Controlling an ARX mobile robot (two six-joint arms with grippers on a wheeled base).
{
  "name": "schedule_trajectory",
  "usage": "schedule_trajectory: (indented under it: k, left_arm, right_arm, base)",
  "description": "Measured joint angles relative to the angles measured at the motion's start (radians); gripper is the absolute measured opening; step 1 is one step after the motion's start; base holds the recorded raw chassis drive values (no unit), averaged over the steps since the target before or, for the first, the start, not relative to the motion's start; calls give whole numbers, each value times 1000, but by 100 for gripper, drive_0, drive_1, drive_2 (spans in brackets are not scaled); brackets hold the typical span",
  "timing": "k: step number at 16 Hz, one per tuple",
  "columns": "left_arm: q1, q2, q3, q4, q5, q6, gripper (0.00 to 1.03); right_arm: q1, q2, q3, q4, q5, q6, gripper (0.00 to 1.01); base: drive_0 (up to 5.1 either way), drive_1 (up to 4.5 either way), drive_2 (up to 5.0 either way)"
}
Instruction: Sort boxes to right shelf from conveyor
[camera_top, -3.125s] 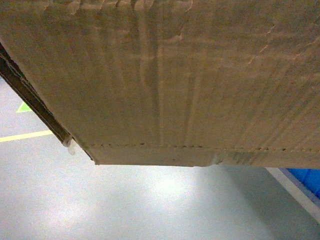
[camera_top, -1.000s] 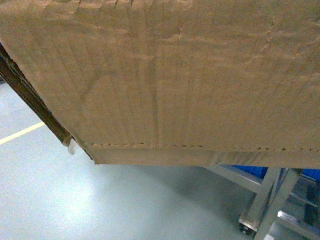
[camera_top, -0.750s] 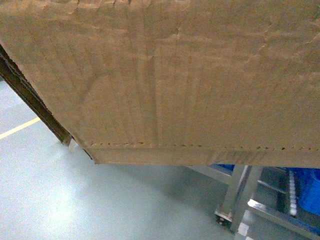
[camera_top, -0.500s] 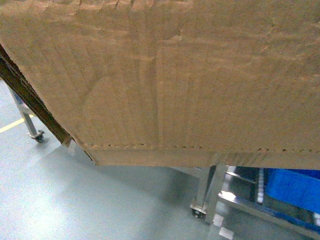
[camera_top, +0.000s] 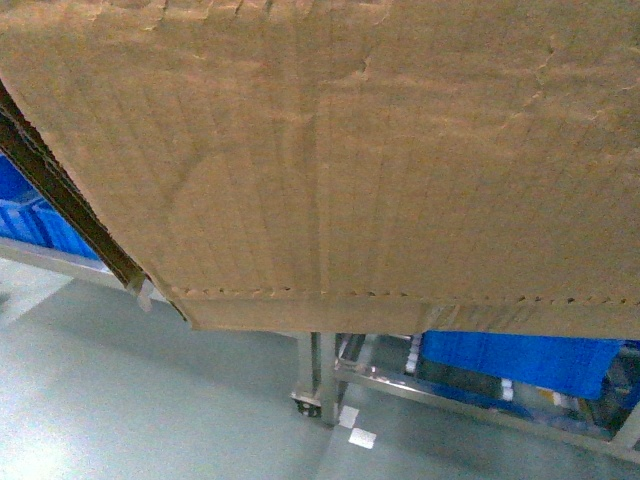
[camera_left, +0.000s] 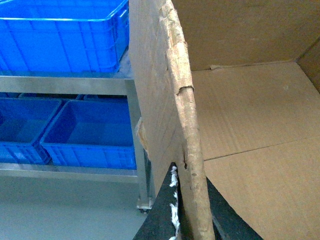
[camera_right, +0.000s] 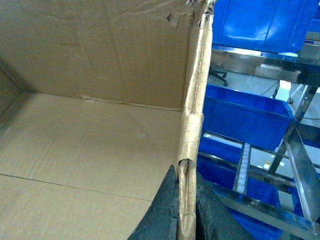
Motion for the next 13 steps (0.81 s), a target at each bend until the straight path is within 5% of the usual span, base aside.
schedule_trajectory:
  k: [13]
  left_arm:
    - [0, 0, 0, 0, 0, 0, 3]
  right_arm:
    - [-5, 0, 0, 1, -2, 0, 4]
  base:
    - [-494, -333, 291]
